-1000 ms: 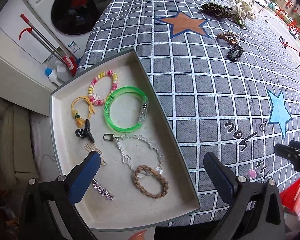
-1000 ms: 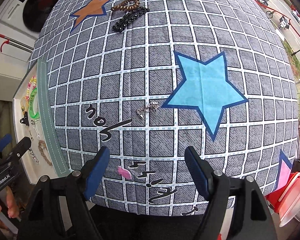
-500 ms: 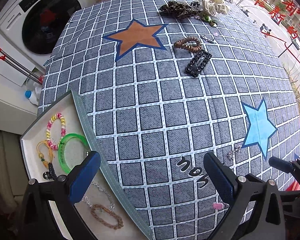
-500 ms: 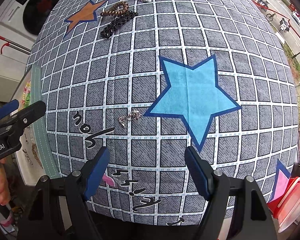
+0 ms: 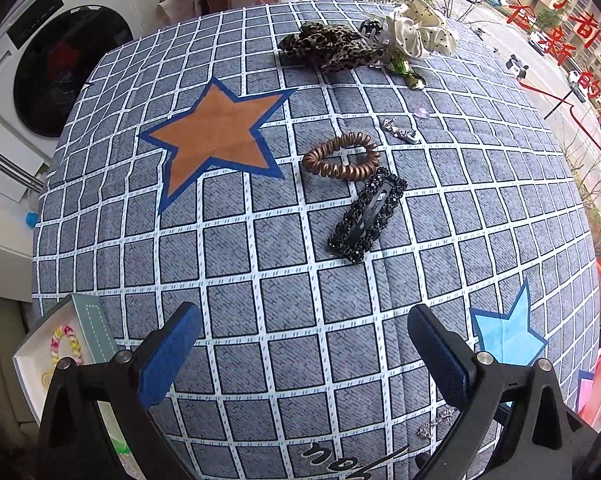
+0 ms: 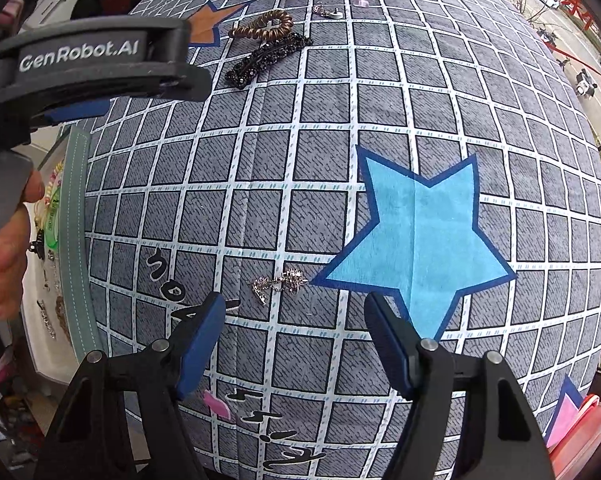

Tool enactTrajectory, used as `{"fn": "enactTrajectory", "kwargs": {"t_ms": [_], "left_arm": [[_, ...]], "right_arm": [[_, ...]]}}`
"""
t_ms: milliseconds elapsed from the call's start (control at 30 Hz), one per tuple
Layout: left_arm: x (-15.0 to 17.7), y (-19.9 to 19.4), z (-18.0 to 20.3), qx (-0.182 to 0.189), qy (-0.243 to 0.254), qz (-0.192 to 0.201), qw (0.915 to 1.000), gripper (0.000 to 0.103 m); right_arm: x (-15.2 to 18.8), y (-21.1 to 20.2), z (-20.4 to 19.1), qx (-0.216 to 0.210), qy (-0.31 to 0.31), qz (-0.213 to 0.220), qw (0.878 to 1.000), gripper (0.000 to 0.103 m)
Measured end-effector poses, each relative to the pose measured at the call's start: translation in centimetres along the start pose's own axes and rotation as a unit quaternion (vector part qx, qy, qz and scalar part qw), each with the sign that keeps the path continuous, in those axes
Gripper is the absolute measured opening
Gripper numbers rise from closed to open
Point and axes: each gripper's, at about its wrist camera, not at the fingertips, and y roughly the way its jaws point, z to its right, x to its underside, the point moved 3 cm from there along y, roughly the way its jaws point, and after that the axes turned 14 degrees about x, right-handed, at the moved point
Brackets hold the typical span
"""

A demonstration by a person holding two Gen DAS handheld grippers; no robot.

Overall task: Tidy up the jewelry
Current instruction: 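Move the left tool to the black rhinestone clip while the right nears the silver charm, then grasp the black rhinestone hair clip with the left tool while the right grasps the silver charm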

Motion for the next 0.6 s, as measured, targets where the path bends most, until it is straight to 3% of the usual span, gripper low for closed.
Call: {"fn": "enactTrajectory", "kwargs": {"t_ms": [100,433,500,600], "left_arm": [[-1.0,1.1,0.8,0.001,0.018,0.001,0.9998,0.103],[-3.4,4.2,2.3,-0.003,0.041,0.0,0.9991,0.101],[-3.8,4.7,2.4,-0.002,0.043,-0.001,0.9991,0.091],[-4.3,5.4,2.6,-0.005,0.048,-0.007,0.9988,0.085]], "right_arm": [[-0.6,0.7,-1.3,0.005,-0.014,0.005,1.0,0.064],[-2.7,1.4,-6.1,0.037,-0.049,0.05,0.997,0.053],[-3.0,1.6,-7.1,0.043,-0.057,0.056,0.996,0.049],[-2.6,1.7,-8.1,0.052,-0.062,0.063,0.995,0.045]]}}
